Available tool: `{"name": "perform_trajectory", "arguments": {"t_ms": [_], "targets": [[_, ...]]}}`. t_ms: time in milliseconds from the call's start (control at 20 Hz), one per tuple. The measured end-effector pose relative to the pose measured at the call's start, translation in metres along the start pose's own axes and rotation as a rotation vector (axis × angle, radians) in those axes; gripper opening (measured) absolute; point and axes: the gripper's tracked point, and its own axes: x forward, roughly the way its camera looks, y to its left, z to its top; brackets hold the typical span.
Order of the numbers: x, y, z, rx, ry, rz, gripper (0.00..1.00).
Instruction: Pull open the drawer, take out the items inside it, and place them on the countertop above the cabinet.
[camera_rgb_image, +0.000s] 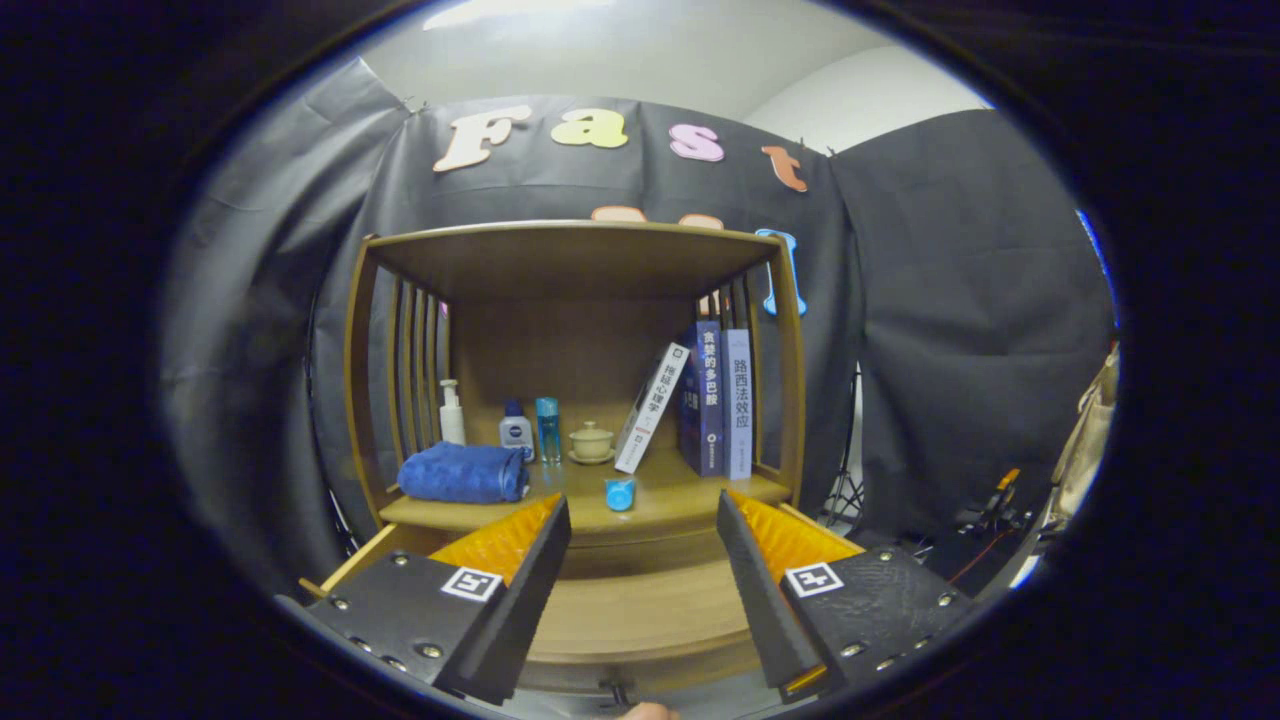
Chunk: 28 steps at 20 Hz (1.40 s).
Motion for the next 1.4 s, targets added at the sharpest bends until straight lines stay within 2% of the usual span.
{"name": "perform_trajectory", "arguments": {"t_ms": [150,550,1150,1400], "targets": [[-0.016,0.004,-0.020,-0.006,0.008,0.041,0.88],[-0.026,0.003,-0.107,0.044,0.196,0.051,0.88],[-0.041,-0.005,-0.133,0.119,0.206,0.041,0.88],[-0.039,0.009,-0.145,0.111,0.244,0.099,0.88]]}}
